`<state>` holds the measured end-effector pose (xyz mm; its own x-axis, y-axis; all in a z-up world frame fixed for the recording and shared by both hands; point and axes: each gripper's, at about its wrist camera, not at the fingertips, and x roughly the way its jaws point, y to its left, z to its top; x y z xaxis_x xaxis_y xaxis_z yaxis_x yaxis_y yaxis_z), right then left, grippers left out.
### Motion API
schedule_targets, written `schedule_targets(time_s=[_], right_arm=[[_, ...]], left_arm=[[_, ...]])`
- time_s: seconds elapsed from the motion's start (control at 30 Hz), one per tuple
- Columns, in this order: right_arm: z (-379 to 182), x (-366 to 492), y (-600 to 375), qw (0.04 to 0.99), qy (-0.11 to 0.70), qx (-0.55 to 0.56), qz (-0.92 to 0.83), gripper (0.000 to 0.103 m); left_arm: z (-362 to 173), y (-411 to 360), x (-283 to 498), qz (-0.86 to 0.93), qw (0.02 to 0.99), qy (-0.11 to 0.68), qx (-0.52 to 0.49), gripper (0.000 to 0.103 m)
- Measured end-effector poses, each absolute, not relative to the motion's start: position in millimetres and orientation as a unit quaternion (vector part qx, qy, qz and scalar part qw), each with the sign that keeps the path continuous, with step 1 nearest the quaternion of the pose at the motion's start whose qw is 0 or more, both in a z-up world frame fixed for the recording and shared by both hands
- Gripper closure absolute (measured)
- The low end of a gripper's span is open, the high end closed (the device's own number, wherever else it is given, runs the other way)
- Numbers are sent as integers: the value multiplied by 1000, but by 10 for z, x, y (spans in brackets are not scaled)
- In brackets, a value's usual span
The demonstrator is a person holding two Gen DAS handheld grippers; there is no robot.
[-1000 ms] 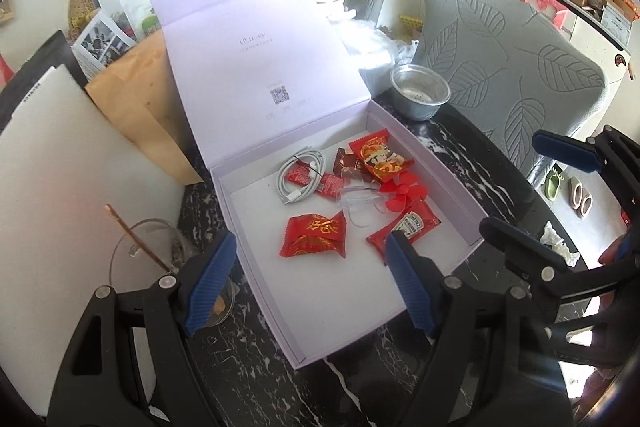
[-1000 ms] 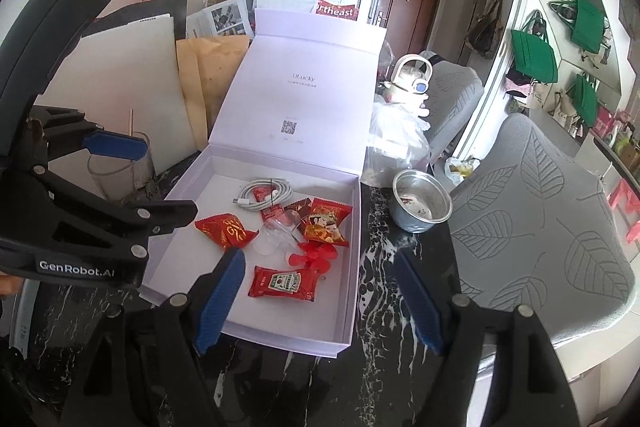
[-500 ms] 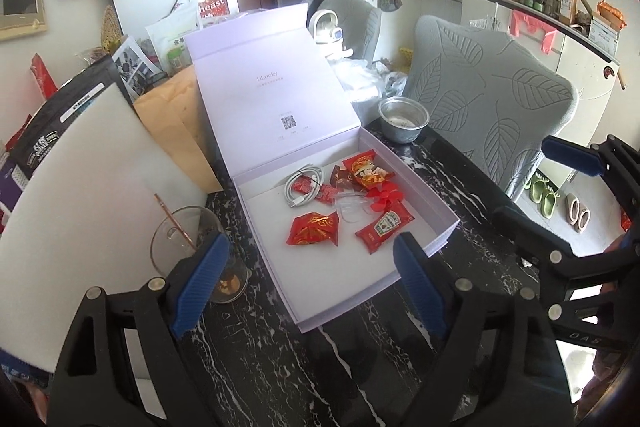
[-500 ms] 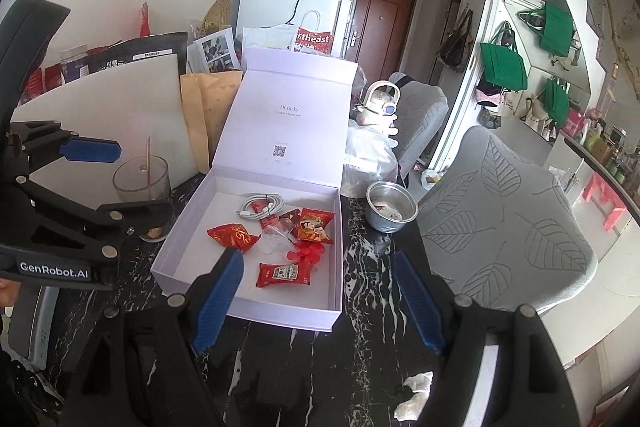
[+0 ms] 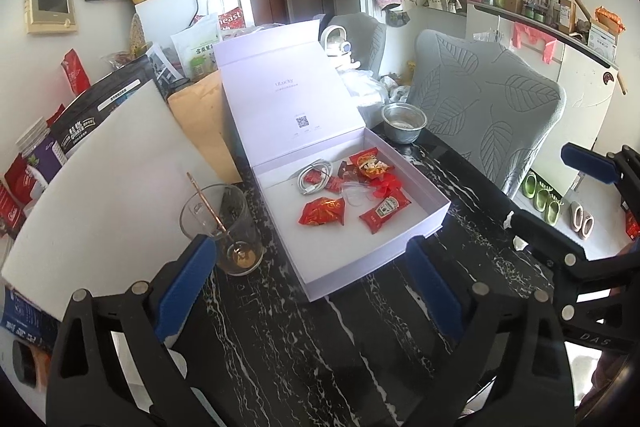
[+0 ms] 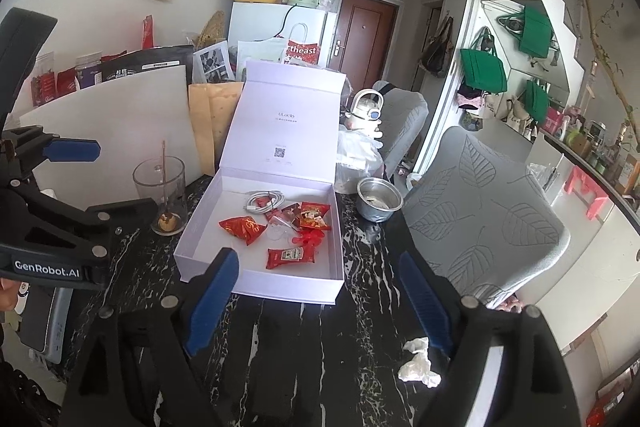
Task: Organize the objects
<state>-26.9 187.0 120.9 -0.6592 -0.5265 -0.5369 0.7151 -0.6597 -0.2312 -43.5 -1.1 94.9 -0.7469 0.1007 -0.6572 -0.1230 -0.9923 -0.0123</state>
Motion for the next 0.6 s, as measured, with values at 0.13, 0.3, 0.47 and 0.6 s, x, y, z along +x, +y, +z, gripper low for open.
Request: schedule_targets(time_s=[0.13, 0.3, 0.47, 0.6], right_arm=[[1137, -194, 1946, 342, 210, 224, -888, 19], [1037, -73, 2032, 331, 204, 227, -893, 19], [901, 2, 2136, 327, 184, 248, -893, 19], [808, 61, 2201, 310, 185, 255, -897, 19]], left_arm=[[896, -24, -333, 935, 53, 9, -352, 6], [821, -1, -188, 935, 49, 13, -352, 6], [725, 38, -60, 932, 47, 17, -360, 6], [659, 70, 39, 932, 43, 26, -360, 6]])
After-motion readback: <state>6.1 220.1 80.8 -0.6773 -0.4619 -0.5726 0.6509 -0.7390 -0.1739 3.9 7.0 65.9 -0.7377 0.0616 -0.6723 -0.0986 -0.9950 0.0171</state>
